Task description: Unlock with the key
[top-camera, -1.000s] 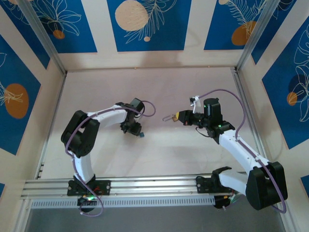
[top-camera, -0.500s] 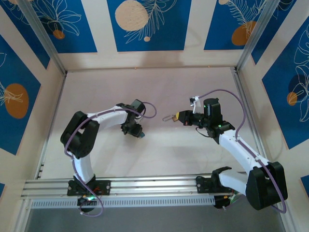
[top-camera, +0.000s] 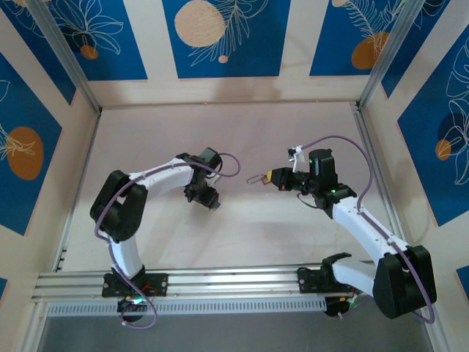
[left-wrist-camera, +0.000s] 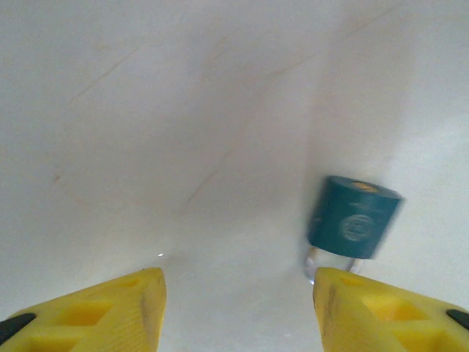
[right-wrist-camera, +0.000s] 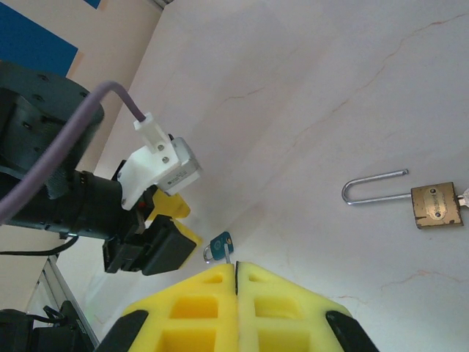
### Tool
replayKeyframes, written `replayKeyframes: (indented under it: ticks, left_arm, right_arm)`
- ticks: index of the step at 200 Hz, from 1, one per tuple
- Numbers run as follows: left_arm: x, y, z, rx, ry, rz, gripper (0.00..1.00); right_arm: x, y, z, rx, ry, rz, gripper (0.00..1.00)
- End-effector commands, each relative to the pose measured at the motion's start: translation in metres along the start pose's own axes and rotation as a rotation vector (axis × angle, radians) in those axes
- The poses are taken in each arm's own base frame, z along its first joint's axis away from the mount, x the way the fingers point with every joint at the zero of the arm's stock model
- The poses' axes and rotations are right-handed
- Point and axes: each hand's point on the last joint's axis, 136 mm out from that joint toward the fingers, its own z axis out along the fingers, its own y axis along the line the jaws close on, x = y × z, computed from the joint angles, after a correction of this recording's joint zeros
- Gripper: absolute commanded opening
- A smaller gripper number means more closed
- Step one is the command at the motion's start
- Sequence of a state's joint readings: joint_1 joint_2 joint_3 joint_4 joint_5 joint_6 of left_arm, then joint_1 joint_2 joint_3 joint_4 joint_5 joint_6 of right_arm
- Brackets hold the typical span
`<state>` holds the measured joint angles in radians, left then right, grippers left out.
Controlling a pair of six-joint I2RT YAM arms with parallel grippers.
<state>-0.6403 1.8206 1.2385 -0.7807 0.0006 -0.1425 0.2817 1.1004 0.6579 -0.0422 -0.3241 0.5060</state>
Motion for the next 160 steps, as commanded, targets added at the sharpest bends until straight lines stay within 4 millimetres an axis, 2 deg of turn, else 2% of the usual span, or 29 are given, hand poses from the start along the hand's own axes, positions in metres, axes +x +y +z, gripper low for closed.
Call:
replayKeyframes:
  ticks: [1,21,40,78,98,160]
  left_arm:
    - [-0.002,-0.029,-0.019,0.126,0.004,0.113,0.54]
    - [-0.002,-0.045,-0.015,0.168,0.036,0.173,0.55]
    - [-0.004,-0.049,-0.009,0.164,0.059,0.198,0.54]
    - [-0.009,-0.041,0.002,0.111,0.111,0.199,0.54]
    - [-0.008,-0.042,0.007,0.115,0.129,0.188,0.52]
    - [-0.002,-0.027,0.017,0.046,0.164,0.183,0.5]
  right_arm:
    - [0.003,-0.002,-0.003,0.001,-0.006,-0.003,0.0]
    - [0.003,-0.002,-0.003,-0.001,-0.008,0.0,0.0]
    - [0.002,-0.002,-0.005,0.001,-0.012,-0.001,0.0]
    - [0.003,-0.003,-0.007,0.004,-0.012,-0.003,0.0]
    - [0.003,-0.003,-0.008,0.003,-0.015,-0.001,0.0]
    - [0.003,-0.004,-0.007,0.0,-0.017,0.003,0.0]
